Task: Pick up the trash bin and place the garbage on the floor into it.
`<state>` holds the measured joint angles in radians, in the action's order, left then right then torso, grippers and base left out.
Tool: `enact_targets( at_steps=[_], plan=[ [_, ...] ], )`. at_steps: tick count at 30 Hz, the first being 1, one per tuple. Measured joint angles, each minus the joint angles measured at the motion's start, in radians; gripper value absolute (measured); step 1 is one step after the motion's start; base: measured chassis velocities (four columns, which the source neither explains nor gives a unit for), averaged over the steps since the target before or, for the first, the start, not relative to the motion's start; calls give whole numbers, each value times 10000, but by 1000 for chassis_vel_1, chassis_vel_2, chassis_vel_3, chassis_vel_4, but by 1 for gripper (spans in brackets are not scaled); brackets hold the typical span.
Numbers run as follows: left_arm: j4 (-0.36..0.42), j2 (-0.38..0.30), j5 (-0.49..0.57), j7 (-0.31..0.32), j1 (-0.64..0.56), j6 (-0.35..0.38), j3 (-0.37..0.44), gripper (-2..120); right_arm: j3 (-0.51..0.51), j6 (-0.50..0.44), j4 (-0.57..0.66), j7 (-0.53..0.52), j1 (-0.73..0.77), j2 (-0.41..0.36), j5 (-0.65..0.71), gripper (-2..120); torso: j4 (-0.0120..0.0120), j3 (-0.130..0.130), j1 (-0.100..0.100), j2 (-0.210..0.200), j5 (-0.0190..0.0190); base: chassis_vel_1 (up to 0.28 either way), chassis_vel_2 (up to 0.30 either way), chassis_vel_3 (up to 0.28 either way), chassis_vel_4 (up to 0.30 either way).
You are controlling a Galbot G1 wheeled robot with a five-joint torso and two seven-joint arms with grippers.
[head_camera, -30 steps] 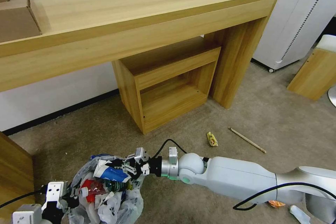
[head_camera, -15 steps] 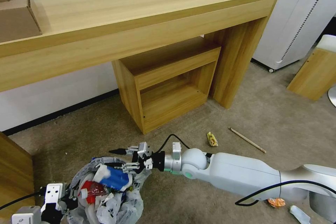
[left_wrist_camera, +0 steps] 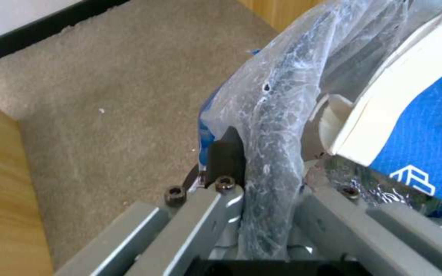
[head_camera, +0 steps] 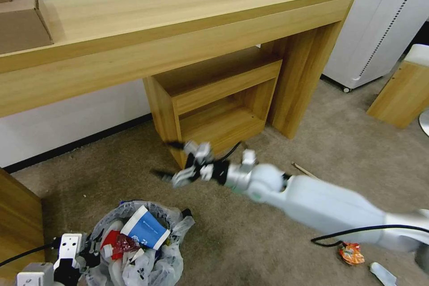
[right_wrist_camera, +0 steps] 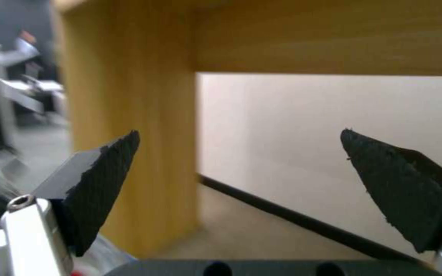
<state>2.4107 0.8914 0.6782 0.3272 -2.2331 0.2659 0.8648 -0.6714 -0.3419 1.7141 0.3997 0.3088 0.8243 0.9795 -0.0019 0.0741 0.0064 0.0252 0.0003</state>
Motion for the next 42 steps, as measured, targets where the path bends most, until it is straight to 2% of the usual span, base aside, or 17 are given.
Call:
enact_targets(
  at_steps=[1,3,4,7,8,11,12,15,17,20,21,24,33,42],
  plan=[
    [-4,5,-101,-103,65,0,-76,0,360,-45,-45,-280,415,-619,-487,100,-3,0,0,0,1,0,0,0,0],
    [-2,57,-250,-250,131,0,-171,0,1005,-63,-151,-697,1137,-1183,-982,100,-6,0,0,0,1,0,0,0,0],
    [-2,57,-250,-250,131,0,-171,0,1005,-63,-151,-697,1137,-1183,-982,100,-6,0,0,0,1,0,0,0,0],
    [-44,174,-686,-506,306,-87,-373,0,2908,56,-444,-1350,2706,-1673,-1844,100,-4,0,1,0,3,0,0,0,0],
    [-44,174,-686,-506,306,-87,-373,0,2908,56,-444,-1350,2706,-1673,-1844,100,-4,0,1,0,3,0,0,0,0],
    [-187,259,-1042,-770,381,-187,-512,0,4595,314,-693,-2051,4223,-1720,-2598,100,-2,0,0,0,-1,0,0,0,0],
    [-187,259,-1042,-770,381,-187,-512,0,4595,314,-693,-2051,4223,-1720,-2598,100,-2,0,0,0,-1,0,0,0,0],
    [-316,277,-1387,-975,300,-373,-529,0,6248,555,-1029,-3165,6102,-1333,-3646,100,-3,-1,0,1,4,0,0,0,0],
    [-328,255,-1439,-980,340,-411,-549,0,6541,611,-1103,-3412,6386,-1204,-3850,100,-3,0,0,0,3,0,0,0,0],
    [-370,209,-1696,-1032,488,-508,-717,0,7692,845,-1322,-4072,7354,-763,-4456,100,-2,0,0,1,1,0,0,0,0],
    [-370,209,-1696,-1032,488,-508,-717,0,7692,845,-1322,-4072,7354,-763,-4456,100,-2,0,0,1,1,0,0,0,0],
    [-469,110,-2006,-1203,495,-590,-800,0,8610,806,-1431,-4128,8110,-713,-4672,100,-2,-1,0,1,-3,0,0,0,0],
    [-444,-177,-1987,-1411,670,-648,-764,0,9666,359,-1421,-3852,9192,-816,-4932,100,-2,0,-1,1,-2,0,0,0,0],
    [-335,-137,-1819,-1584,645,-516,-550,0,9546,13,-1520,-3541,9245,-745,-5090,100,-2,0,0,0,0,0,0,0,0]
  ],
)
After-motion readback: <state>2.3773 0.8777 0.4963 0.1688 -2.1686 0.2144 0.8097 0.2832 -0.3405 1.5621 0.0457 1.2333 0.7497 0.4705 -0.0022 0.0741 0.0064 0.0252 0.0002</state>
